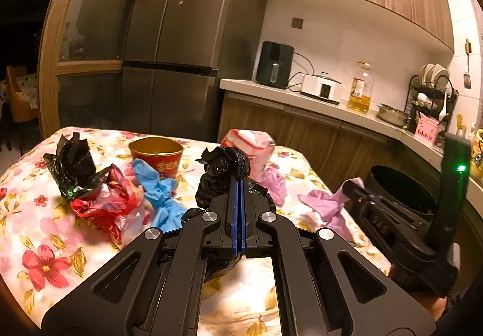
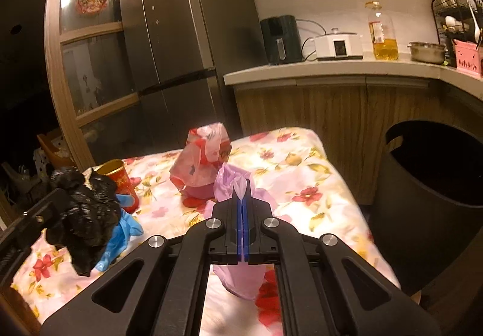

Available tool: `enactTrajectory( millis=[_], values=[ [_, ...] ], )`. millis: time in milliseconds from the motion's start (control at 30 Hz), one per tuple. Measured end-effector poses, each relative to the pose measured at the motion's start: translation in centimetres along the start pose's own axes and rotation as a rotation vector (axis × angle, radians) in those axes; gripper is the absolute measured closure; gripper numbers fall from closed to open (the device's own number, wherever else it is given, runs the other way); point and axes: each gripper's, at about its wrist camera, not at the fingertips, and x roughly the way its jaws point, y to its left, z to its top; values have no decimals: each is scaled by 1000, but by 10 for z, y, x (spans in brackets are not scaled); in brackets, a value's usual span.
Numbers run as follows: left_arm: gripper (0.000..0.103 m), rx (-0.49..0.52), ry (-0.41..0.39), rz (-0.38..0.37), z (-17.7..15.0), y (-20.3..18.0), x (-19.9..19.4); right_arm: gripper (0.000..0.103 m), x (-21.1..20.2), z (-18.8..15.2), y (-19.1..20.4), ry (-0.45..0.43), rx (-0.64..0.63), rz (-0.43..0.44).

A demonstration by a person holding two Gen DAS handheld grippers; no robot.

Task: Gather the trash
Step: 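Carry the black bag and lilac bag over the black bin with both grippers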

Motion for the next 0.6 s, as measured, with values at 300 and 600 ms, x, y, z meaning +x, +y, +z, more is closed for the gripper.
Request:
enactTrajectory(
  millis=[300, 600],
  values=[
    [103, 27, 1, -59, -1, -34, -5, 102, -43, 13, -20, -65, 3, -19],
    [103, 97, -10, -178, 9, -97, 7, 102, -76, 32, -60, -120, 21, -100]
  ],
)
